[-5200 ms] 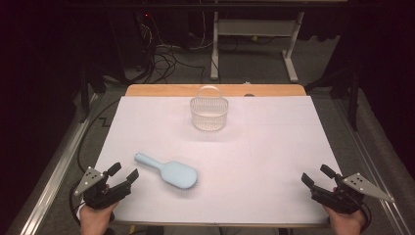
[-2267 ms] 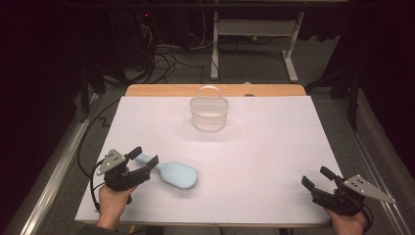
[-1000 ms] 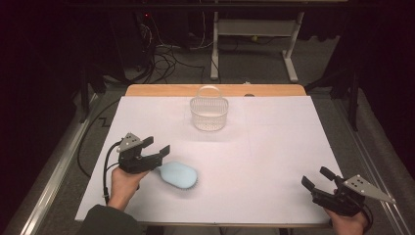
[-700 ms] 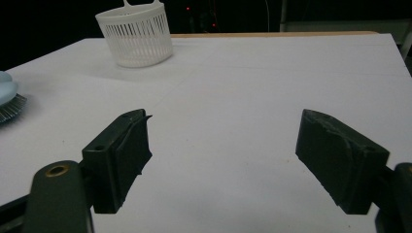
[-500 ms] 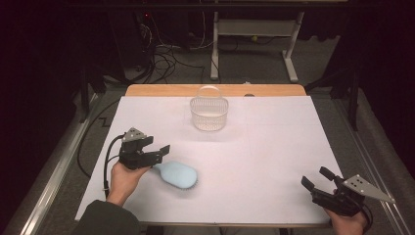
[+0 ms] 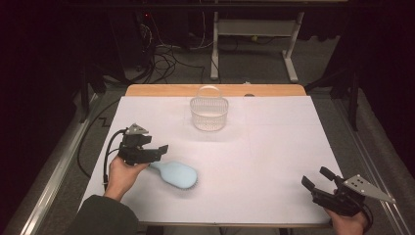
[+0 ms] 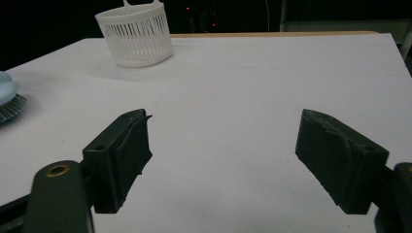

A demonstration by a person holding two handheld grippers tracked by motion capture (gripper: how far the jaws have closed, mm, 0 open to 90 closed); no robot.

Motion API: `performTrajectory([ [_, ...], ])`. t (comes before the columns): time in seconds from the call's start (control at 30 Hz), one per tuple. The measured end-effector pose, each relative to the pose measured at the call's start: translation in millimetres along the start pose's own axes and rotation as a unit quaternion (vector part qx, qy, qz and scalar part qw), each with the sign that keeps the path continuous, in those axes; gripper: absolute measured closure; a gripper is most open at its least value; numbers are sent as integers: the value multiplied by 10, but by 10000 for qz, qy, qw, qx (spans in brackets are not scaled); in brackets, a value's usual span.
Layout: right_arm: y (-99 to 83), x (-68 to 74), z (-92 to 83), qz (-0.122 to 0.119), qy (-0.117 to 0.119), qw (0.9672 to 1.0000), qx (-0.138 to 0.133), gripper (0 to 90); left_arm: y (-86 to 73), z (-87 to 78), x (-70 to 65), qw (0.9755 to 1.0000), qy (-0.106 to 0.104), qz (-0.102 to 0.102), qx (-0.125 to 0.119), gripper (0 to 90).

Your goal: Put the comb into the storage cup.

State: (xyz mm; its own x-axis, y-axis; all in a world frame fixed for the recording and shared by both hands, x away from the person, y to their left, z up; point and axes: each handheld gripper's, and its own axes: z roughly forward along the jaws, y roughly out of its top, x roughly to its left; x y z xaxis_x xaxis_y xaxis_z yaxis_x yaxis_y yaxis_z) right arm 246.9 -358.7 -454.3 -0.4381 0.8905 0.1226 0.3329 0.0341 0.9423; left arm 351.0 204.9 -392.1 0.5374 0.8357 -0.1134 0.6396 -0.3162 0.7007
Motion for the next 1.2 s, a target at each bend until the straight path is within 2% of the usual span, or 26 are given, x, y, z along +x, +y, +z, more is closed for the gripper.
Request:
performTrajectory([
  [0.37,1,0,3,-9,22,10000,8,208,152,10,64,9993,-35,-44,374,260],
  [0.4,2,2,1,-8,28,10000,-20,208,169,4,71,9990,-31,-8,436,329],
  [0.53,3,0,1,-2,27,10000,-22,208,216,17,85,9982,-83,43,588,342],
  [0.6,3,0,1,-1,29,10000,-24,208,238,38,93,9974,-41,67,712,358],
  [0.73,3,1,0,-4,33,10000,-23,208,273,77,110,9964,-24,-5,848,359],
  [0.8,3,1,0,-1,34,10000,-21,208,296,97,120,9955,-7,7,946,366],
  [0.97,4,0,-1,-10,49,10000,-25,208,325,142,148,9934,89,29,1144,467],
  [1.03,4,-1,-1,-8,50,10000,-27,208,319,180,161,9914,136,69,1297,503],
  [1.1,3,0,-1,-12,51,10000,-22,208,315,195,165,9905,154,80,1364,519],
  [1.13,3,1,-1,-14,53,10000,-23,208,311,210,169,9896,168,80,1429,571],
  [1.2,4,2,-1,-14,61,10000,-18,208,305,233,178,9881,170,75,1524,603],
])
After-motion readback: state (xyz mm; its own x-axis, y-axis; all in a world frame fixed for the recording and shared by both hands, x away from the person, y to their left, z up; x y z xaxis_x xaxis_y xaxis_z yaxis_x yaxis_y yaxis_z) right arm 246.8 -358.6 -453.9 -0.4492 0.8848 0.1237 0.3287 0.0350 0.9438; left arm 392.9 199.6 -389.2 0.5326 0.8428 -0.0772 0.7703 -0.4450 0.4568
